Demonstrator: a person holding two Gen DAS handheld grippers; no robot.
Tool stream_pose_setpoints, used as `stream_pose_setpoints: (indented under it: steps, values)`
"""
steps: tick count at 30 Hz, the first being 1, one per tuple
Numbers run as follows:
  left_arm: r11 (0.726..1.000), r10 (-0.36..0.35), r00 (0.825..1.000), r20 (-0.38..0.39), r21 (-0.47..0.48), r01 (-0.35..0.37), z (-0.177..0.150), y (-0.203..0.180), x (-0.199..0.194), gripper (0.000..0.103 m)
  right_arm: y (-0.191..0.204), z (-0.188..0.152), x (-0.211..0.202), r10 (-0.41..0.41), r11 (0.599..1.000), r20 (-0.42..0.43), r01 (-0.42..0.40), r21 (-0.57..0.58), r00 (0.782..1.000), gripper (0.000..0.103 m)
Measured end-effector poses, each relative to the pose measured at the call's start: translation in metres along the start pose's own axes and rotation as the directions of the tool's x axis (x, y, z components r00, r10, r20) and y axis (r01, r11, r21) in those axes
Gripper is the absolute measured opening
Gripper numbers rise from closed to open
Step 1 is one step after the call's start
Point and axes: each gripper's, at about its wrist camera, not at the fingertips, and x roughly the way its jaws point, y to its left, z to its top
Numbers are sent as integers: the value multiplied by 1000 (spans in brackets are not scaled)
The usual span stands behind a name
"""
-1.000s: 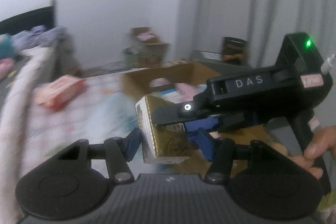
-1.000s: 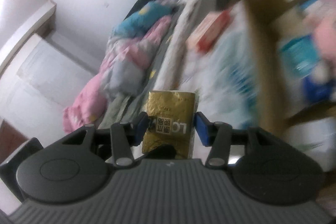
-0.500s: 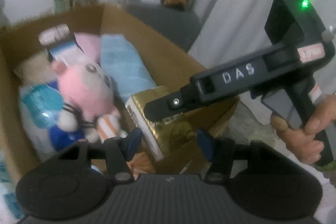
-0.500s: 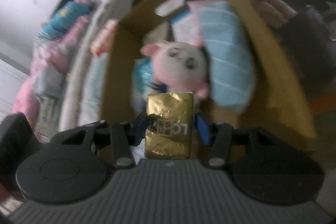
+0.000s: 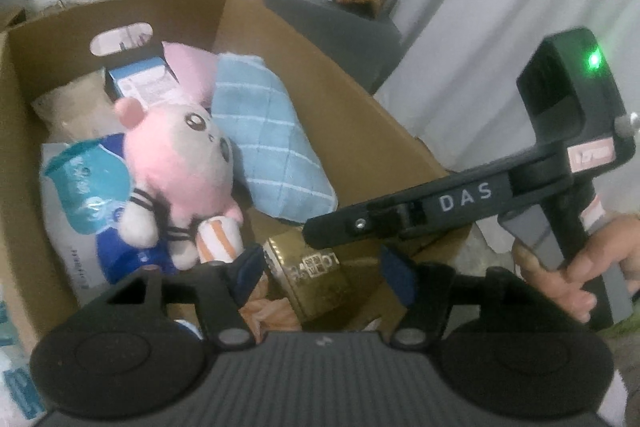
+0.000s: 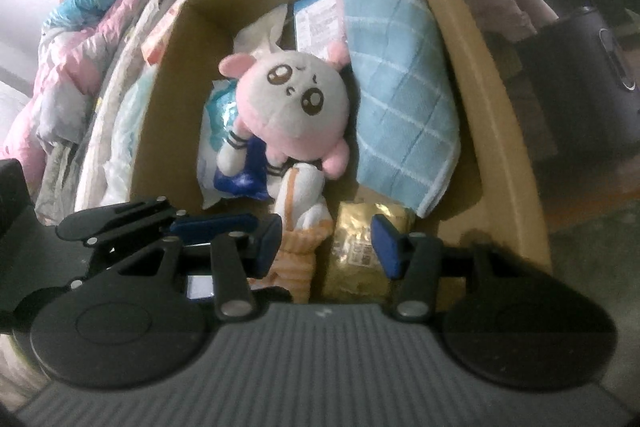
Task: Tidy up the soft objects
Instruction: 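Lower the gold packet into the box and open the right gripper, then move the right gripper to the green scrunchie and grasp it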
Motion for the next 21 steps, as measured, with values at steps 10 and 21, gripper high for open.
stream_pose_setpoints:
  steps: [10, 21]
  values:
    - [997, 77, 989, 130, -13, -76, -32, 14, -80, 82, 59, -16, -35, -12, 992, 146, 31, -125, 989, 74]
    - [894, 446, 844, 298, -192, -404, -109, 95, -207, 88, 203, -17, -11, 28, 897, 214, 70, -435, 976, 85]
